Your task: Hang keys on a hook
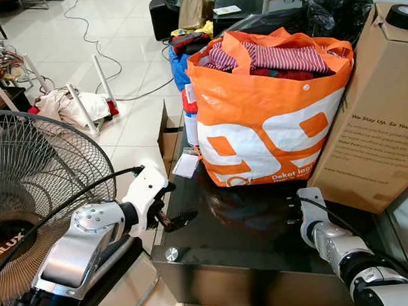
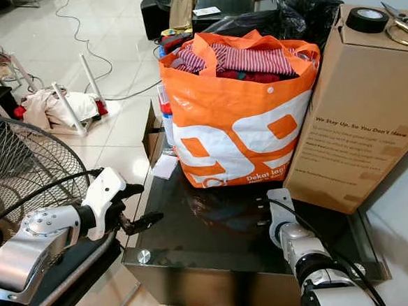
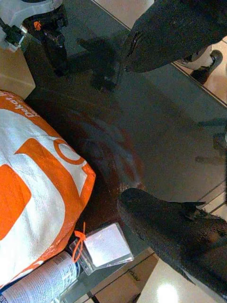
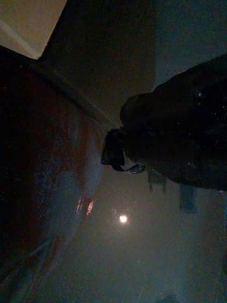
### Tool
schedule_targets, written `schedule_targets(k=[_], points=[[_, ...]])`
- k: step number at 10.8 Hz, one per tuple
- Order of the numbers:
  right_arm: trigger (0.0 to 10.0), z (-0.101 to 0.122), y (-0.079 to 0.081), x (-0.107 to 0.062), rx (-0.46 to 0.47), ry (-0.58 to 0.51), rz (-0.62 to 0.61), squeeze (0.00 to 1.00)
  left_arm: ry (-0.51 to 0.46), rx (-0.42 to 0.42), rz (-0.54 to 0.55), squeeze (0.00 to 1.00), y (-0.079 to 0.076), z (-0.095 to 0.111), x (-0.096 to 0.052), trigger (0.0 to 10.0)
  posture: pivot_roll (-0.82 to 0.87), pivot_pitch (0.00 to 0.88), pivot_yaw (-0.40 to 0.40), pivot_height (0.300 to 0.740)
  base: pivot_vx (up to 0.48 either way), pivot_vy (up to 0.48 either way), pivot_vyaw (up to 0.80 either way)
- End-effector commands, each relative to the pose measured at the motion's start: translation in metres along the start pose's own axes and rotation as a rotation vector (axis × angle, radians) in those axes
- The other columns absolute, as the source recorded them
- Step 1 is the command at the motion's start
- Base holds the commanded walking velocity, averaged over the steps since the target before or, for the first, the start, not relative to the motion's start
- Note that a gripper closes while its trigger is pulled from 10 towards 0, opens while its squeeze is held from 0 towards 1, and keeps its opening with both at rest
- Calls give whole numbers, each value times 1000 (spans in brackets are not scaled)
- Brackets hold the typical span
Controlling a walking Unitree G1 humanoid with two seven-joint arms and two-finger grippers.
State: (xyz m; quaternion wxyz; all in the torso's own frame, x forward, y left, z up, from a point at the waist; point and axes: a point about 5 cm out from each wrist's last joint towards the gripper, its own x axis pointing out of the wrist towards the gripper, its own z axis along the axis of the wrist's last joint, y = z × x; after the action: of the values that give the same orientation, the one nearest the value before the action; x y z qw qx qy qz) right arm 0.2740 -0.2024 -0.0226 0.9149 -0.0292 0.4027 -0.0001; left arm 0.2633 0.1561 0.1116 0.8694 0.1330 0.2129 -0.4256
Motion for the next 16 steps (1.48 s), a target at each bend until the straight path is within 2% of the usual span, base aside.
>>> schedule_targets(k=[1,4,6,7,8,9,11,12,13,14,15,16], points=[[0,-4,-4,0,10,16,-12,0,4,19,-9,0,1,2,0,10000,-11,0,35,740,0,0,0],[0,-1,-10,-2,20,-19,-2,0,-2,16,-3,0,1,3,1,10000,-7,0,23,740,0,0,0],[0,4,-16,-12,34,-87,23,0,-40,-18,26,0,0,4,0,10000,-16,0,23,740,0,0,0],[0,8,-17,-21,70,-160,58,0,-79,-8,83,0,3,9,-1,10000,-13,0,22,740,0,0,0],[0,19,-14,-40,139,-266,123,0,-120,-18,156,0,5,14,-2,10000,-27,0,31,740,0,0,0],[0,33,-8,-65,188,-400,196,0,-139,-32,235,0,6,15,-3,10000,-40,0,43,740,0,0,0],[0,51,2,-99,243,-579,262,0,-161,-82,309,0,6,17,-7,10000,-55,0,51,740,0,0,0],[0,64,6,-126,275,-690,272,0,-177,-48,405,0,6,25,-7,10000,-61,0,50,740,0,0,0],[0,71,10,-136,306,-733,284,0,-234,-36,446,0,8,35,-11,10000,-62,0,48,740,0,0,0],[0,73,13,-139,299,-745,289,0,-257,-24,490,0,11,38,-12,10000,-66,0,50,740,0,0,0],[0,77,11,-139,279,-757,238,0,-374,-68,647,0,21,47,-17,10000,-55,0,46,740,0,0,0],[0,84,12,-140,216,-765,179,0,-396,-107,708,0,23,48,-23,10000,-64,0,50,740,0,0,0]])
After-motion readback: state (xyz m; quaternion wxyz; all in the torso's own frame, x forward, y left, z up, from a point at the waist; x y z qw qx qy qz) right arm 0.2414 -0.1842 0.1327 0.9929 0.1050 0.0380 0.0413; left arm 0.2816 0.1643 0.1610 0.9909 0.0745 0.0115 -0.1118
